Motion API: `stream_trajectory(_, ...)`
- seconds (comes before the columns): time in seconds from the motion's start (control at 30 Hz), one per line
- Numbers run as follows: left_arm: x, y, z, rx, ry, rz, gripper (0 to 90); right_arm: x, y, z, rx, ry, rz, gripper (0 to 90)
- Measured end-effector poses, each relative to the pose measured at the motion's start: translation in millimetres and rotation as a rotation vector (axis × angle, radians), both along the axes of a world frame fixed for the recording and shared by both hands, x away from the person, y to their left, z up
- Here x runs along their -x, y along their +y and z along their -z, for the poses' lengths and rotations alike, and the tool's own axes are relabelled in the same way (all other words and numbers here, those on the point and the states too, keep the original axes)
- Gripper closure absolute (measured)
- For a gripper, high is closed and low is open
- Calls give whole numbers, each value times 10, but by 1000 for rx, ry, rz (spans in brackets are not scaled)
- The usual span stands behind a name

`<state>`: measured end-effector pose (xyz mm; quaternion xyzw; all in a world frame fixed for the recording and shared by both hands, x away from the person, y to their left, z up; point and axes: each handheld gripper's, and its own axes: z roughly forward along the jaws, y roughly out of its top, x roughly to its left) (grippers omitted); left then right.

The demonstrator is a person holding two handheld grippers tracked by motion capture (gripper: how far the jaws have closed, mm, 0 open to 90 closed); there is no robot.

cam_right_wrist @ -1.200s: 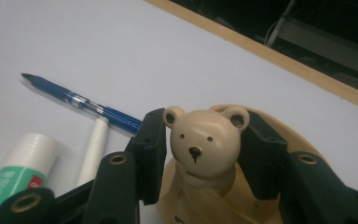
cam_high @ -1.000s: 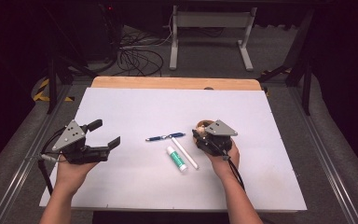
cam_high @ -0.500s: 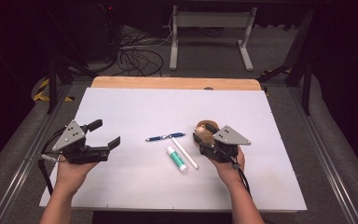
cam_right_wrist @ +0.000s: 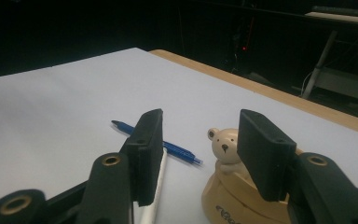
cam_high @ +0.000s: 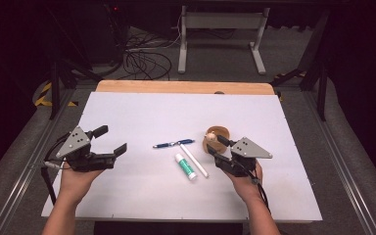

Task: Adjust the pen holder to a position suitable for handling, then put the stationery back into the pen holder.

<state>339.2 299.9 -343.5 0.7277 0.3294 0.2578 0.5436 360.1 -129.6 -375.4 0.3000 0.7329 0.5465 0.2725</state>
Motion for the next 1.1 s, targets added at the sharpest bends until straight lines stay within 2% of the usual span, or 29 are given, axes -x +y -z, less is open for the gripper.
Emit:
stream_trajectory(0.33,8,-41,-8,-11,-3,0,107,6,39,18,2,24,-31,571)
stream_trajectory(0.63,12,-68,-21,-17,-7,5,107,0,94,63,54,52,-51,574)
stream_trajectory(1.1,9,-71,-21,-20,-5,5,107,-19,142,105,96,92,-57,579)
